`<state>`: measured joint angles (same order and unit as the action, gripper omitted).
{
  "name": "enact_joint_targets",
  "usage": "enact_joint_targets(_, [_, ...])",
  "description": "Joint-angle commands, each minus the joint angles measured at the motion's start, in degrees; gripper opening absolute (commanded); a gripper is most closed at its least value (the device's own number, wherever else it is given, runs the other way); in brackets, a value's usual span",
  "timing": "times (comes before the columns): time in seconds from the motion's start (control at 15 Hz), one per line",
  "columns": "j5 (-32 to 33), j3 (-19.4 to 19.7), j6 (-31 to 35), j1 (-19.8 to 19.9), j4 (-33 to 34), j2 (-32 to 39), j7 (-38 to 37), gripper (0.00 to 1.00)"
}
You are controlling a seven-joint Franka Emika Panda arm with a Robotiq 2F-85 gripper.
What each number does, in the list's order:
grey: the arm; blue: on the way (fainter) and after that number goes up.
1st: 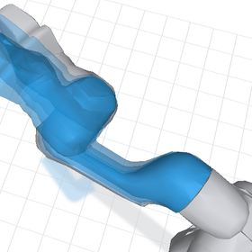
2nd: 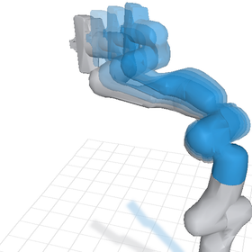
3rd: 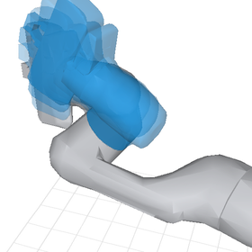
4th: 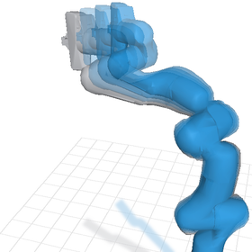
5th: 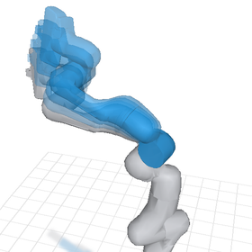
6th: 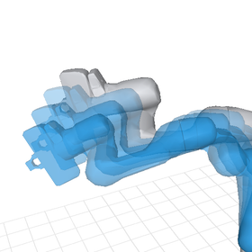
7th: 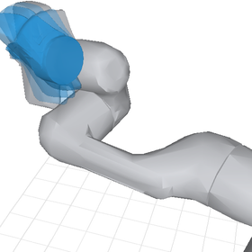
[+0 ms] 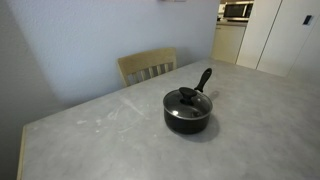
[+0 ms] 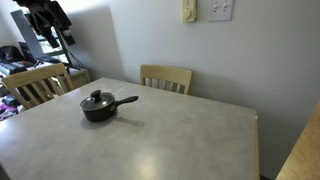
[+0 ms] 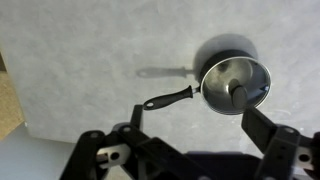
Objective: Remove the glass lid from the pot and place it on the table
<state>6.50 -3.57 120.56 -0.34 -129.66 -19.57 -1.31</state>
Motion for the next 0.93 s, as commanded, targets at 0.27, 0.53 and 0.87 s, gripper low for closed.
enact_joint_targets(0.27, [-4.29,-0.08,6.41,-3.03,0.88,6.99,1.64,1.00])
enact_joint_targets(0.53, [-4.52,-0.13,6.60,-3.33,1.12,7.59,1.60,1.00])
enact_joint_targets(0.87, [-5.34,-0.40,7.36,-3.71,3.01,11.92,0.76,1.00])
